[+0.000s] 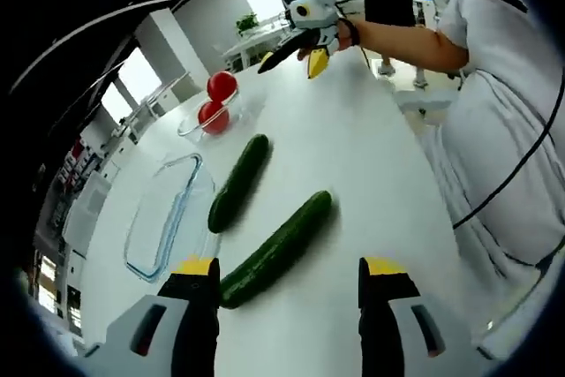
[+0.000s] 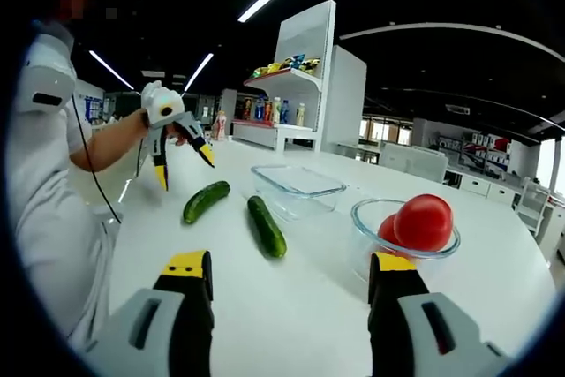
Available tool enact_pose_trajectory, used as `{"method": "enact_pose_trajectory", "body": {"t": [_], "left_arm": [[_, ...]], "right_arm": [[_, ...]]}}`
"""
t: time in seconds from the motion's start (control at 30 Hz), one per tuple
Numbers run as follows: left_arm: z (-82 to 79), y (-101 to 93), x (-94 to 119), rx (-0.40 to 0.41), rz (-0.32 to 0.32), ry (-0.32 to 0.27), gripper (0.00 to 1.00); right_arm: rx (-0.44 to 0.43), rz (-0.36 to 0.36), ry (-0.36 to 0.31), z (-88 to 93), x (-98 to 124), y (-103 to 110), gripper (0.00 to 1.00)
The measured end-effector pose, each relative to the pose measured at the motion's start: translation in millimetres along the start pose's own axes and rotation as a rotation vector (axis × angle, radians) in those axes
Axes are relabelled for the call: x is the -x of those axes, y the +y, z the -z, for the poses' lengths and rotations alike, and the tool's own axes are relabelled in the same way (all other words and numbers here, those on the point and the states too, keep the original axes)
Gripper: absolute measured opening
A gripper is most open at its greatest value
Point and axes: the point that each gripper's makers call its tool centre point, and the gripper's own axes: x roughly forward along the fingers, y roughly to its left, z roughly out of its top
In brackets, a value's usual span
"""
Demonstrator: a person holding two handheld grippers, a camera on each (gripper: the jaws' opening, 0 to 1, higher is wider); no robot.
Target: Sort the scattered tomatoes and cucumbers on the table and place them into their respective storage containers
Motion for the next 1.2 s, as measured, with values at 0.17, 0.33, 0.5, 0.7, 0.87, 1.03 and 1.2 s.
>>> {"method": "enact_pose_trajectory", "body": {"t": [0.17,0.33,0.5,0.7,0.87,1.03,1.2], "left_arm": [[6.7,-0.3,-10.6,-0.073,0.052,0.052,0.63],[9.5,6.9,-16.8,-0.115,0.083,0.072,0.63],[6.7,20.8,-28.7,-0.141,0.084,0.067,0.63],[8.4,29.9,-32.8,-0.165,0.129,0.076,0.56],[9.9,25.0,-35.9,-0.191,0.2,0.11,0.54],[12.8,21.4,-38.9,-0.221,0.264,0.166,0.54],[15.4,19.7,-43.5,-0.235,0.312,0.208,0.51]], "right_arm": [[0.0,-0.01,-0.002,2.3,-1.0,4.5,0.7],[0.009,-0.021,0.005,4.1,-2.3,7.9,0.7],[-0.006,-0.023,-0.007,2.9,-3.7,7.3,0.7],[-0.029,-0.018,-0.004,8.7,-6.8,5.1,0.68],[-0.043,-0.042,-0.004,8.7,-9.0,10.3,0.68],[-0.084,-0.042,-0.035,3.1,-10.3,9.3,0.68],[-0.118,-0.029,-0.052,0.2,-9.3,5.9,0.68]]}}
